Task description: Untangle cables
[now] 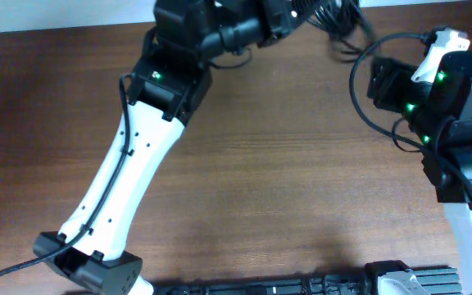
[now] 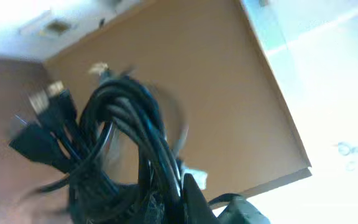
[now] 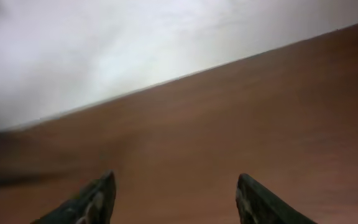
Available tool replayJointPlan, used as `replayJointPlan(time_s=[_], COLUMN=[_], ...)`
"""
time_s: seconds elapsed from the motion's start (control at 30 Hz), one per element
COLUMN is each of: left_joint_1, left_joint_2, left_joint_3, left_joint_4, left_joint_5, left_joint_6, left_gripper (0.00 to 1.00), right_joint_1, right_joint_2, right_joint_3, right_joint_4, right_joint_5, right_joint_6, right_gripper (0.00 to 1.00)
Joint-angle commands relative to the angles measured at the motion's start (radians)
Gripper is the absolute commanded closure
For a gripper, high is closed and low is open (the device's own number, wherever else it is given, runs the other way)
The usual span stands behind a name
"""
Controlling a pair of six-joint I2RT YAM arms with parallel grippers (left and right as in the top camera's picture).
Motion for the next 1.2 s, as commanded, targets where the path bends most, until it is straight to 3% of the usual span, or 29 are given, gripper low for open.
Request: replayJointPlan(time_s=[0.0, 0.1, 0.27, 0.3, 0.43, 0.47, 0.53, 0.63, 0.9, 1.03, 1.17], left_joint_1=[0.037, 0.052, 0.055, 0.055, 0.055, 0.055, 0.055, 0.051, 0.000, -0.025, -0.025], left_joint_2=[-0.027, -0.027, -0.027, -0.027, -0.027, -0.027, -0.027, -0.027, -0.027, -0.027, -0.027], left_joint_3=[0.023, 0.023, 0.023, 0.023, 0.023, 0.023, 0.023, 0.023, 0.023, 0.023, 0.023], left_joint_4=[0.027, 0.025, 0.026, 0.026, 0.026, 0.026, 0.026, 0.026, 0.027, 0.055, 0.068], left_joint_5=[0.049, 0.064, 0.019, 0.000, -0.063, -0.074, -0.101, -0.105, -0.142, -0.140, -0.104], left_joint_6=[0.096, 0.157, 0.159, 0.146, -0.045, -0.081, -0.169, -0.240, -0.246, -0.246, -0.246], left_gripper=[1.00, 1.00, 1.00, 1.00, 1.00, 1.00, 1.00, 1.00, 1.00, 1.00, 1.00], right_joint_1=[-0.006, -0.006, -0.006, -0.006, -0.006, -0.006, -0.006, -0.005, 0.040, 0.040, 0.039], right_joint_2=[0.004, 0.003, 0.004, 0.004, 0.004, 0.005, 0.016, 0.062, 0.187, 0.239, 0.251], right_joint_3=[-0.007, -0.007, -0.007, -0.007, -0.007, -0.007, -0.007, -0.007, -0.007, -0.008, -0.008], right_joint_4=[0.001, 0.001, 0.079, 0.116, 0.286, 0.316, 0.394, 0.399, 0.432, 0.419, 0.357], right_joint_5=[0.067, 0.049, -0.236, -0.308, -0.476, -0.502, -0.577, -0.584, -0.615, -0.570, -0.391], right_joint_6=[-0.269, -0.290, -0.003, 0.056, 0.303, 0.325, 0.397, 0.485, 0.491, 0.491, 0.491], right_gripper=[0.39, 0.38, 0.34, 0.28, 0.27, 0.27, 0.16, 0.15, 0.21, 0.29, 0.30])
